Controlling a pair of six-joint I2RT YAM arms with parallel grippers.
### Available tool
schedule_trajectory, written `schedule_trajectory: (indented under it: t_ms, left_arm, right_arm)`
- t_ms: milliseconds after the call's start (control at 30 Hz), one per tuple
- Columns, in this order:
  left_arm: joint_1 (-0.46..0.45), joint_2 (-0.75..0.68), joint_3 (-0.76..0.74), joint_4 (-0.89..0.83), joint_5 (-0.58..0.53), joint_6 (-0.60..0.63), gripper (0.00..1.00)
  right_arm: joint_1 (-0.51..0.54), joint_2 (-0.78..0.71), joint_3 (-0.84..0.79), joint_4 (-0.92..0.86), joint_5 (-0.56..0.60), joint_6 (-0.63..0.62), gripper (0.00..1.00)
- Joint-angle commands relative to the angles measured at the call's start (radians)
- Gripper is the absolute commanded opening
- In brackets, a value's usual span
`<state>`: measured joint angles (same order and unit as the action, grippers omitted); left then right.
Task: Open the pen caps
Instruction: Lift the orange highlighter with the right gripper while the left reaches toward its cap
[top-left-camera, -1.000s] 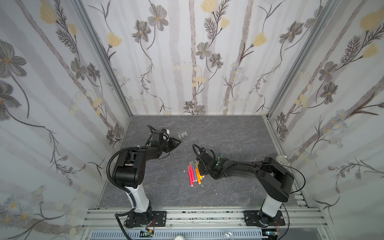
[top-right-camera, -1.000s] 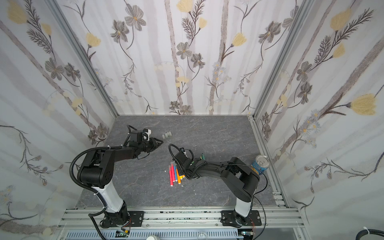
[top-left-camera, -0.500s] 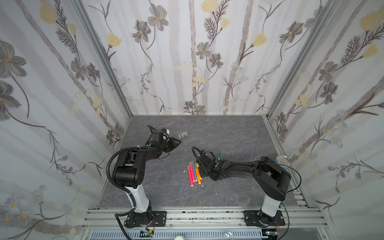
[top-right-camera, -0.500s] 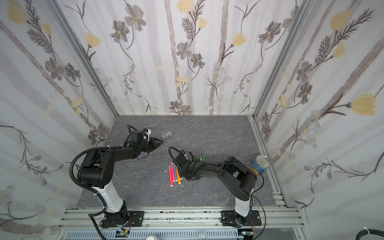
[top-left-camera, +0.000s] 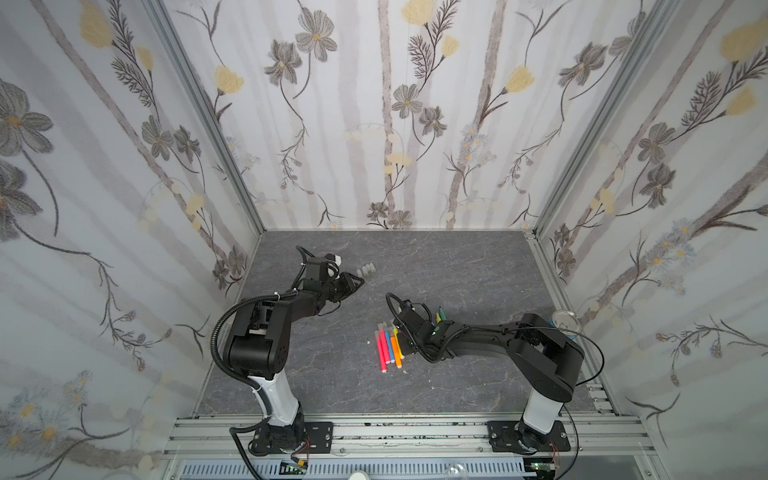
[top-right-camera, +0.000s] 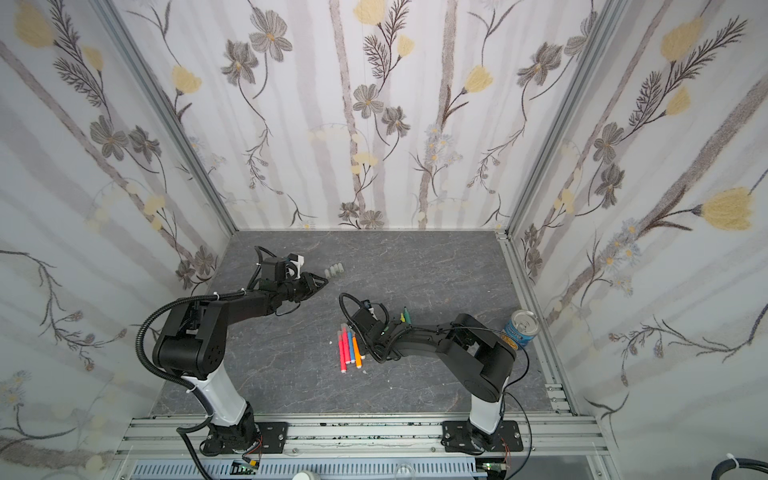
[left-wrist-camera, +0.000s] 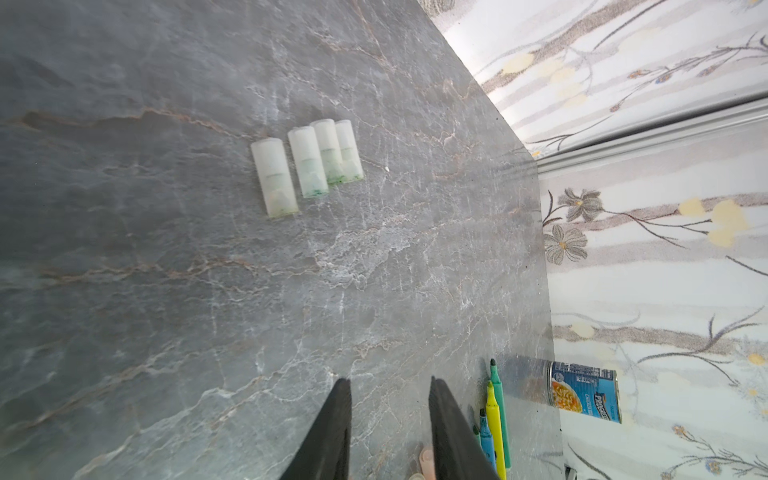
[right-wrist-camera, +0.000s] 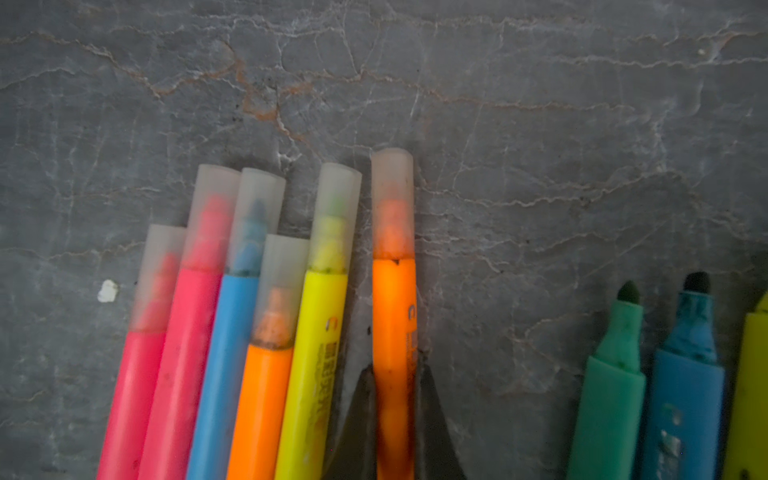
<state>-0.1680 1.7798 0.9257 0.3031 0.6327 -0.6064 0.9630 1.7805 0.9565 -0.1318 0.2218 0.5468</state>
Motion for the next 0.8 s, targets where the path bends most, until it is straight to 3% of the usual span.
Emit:
schedule_trajectory:
  t_ms: [0,333,767]
  left_arm:
    - [-0.032,-0.029,0.032,-0.06,0.0,0.035,0.32]
    - [-0.231,-0.023,0.141,-0.126,-0.047,0.021,0.32]
    - [-0.373,0.007,0.192,-0.066,-0.013,-0.059,0.33]
  right_arm:
    - [-0.016,-0.059,-0.01,-0.019,0.01,-0.013,0.0]
    - [-0.122,-0.398,-0.195,0.159,-0.085,-0.033,0.0]
    - [-0.202,-0.454,-0.276,0.22,-0.156,-0.032,0.0]
